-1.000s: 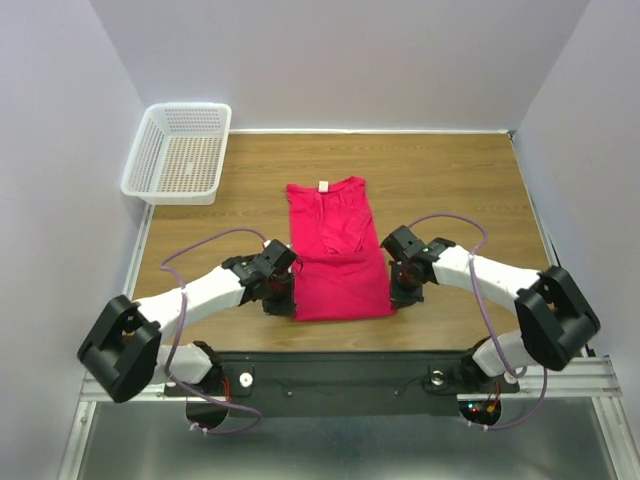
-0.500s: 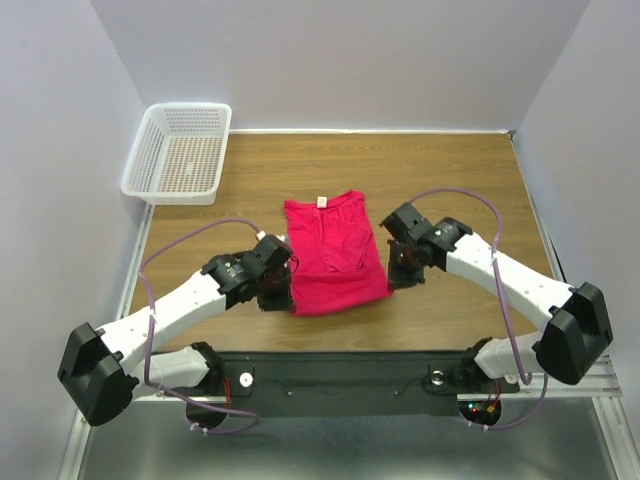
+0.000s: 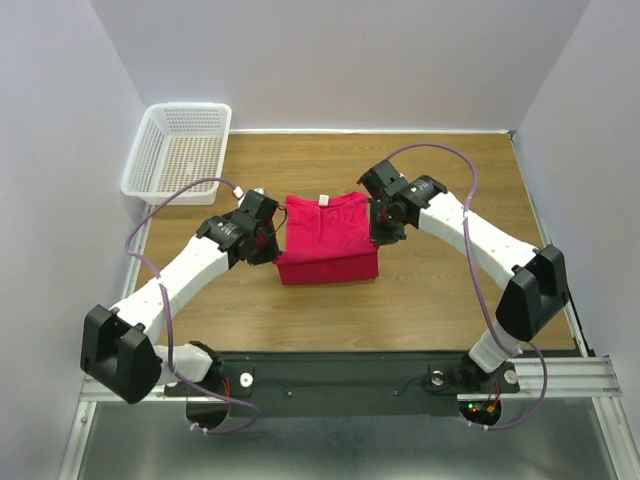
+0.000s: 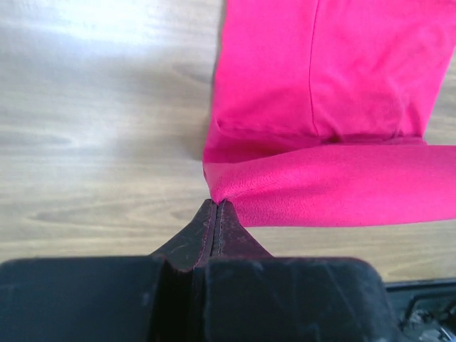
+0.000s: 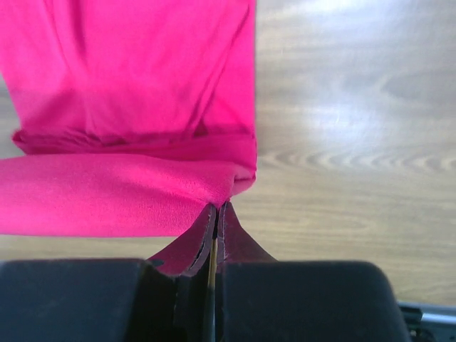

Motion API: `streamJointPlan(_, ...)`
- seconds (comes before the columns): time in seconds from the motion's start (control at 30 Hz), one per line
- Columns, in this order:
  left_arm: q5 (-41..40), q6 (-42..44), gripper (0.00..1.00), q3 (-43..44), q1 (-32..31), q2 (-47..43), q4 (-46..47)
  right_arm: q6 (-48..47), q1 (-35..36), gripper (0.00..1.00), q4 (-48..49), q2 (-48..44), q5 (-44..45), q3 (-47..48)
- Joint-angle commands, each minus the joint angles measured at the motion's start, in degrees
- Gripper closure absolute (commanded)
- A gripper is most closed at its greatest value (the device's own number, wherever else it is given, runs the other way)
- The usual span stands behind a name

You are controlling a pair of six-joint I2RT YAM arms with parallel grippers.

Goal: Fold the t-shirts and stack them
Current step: Fold the tshirt

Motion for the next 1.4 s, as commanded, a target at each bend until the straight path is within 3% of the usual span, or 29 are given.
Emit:
streamJointPlan(0.0, -3.1, 4.6, 1.00, 4.7, 1.2, 1.2, 1.1, -3.9, -3.5, 0.99, -1.4, 0.3, 3.0, 6.0)
streamJointPlan(0.33, -3.9, 8.4, 1.00, 11.4, 3.3, 5.8, 1.8, -6.3, -6.4, 0.99, -1.3, 4.8, 1.5, 12.3)
streamJointPlan(0.7, -4.8, 10.6, 1.00, 13.3, 5.4, 11.1, 5.3, -7.8, -7.5, 0.99, -0.8, 11.0, 0.7, 19.1)
streamJointPlan(1.37, -4.3, 15.0, 1.00, 19.6, 6.9, 19.9, 10.4, -10.3, -11.5, 0.99, 4.1, 16.1, 1.4, 18.1)
